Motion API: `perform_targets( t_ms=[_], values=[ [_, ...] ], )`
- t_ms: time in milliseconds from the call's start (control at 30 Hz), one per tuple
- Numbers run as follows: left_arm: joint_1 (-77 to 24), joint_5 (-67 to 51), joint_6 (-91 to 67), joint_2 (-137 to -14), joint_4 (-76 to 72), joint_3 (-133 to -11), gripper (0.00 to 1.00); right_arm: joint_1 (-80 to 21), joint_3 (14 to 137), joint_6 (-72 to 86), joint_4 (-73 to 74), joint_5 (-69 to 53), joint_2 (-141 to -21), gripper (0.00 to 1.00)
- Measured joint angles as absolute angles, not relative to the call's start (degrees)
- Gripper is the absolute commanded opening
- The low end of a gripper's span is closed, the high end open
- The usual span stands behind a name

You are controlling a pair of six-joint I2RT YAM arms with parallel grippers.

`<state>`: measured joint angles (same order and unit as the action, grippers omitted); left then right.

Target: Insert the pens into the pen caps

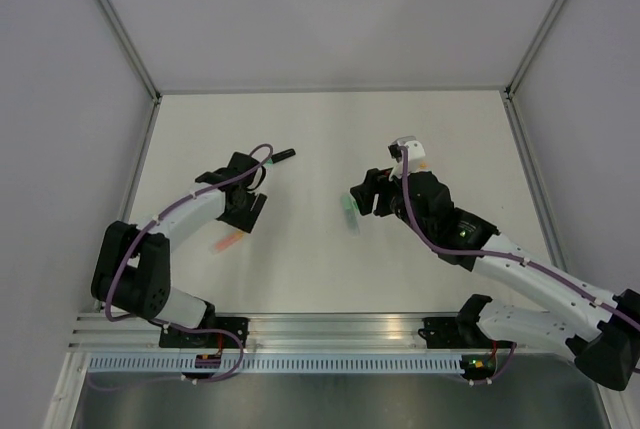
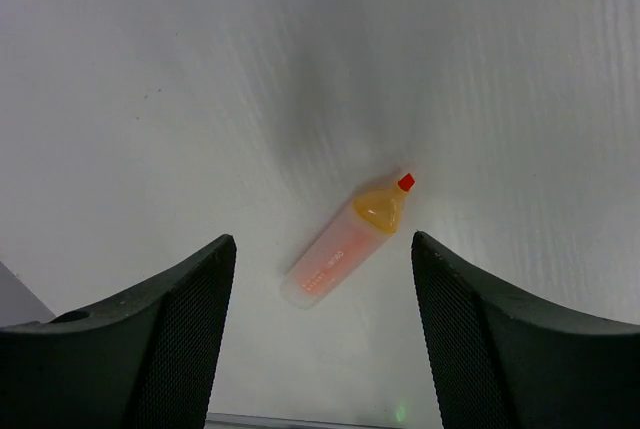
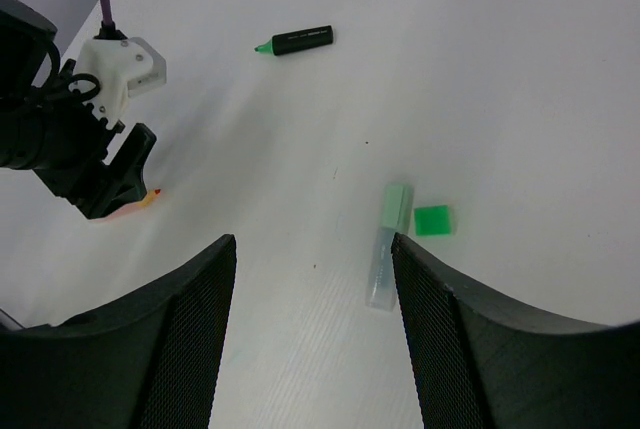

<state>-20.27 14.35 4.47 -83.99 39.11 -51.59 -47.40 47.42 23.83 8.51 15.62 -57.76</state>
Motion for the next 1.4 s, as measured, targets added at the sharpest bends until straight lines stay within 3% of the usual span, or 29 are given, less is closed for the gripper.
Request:
perform_targets(
  t_ms=[567, 800, 1167, 1400],
  values=[
    [-15.77, 10.92, 14.68, -91.57, 40.32, -51.24, 0.68, -47.33, 47.27, 24.18, 8.19, 12.43, -55.66, 0.7],
    [-14.63, 9.23, 14.7, -93.1, 41.74, -52.4, 0.56, -47.33, 47.27, 24.18, 8.16, 12.32, -54.74, 0.7],
    [-14.22, 2.63, 14.9, -95.24, 44.05, -54.22, 0.49, -47.33, 47.24, 24.18, 8.16, 12.29, -53.95, 0.7],
    [-14.26, -0.54, 14.9, -96.9, 46.09, -55.66, 0.22, -47.33, 47.24, 24.18, 8.16, 12.29, -53.76, 0.7]
  ],
)
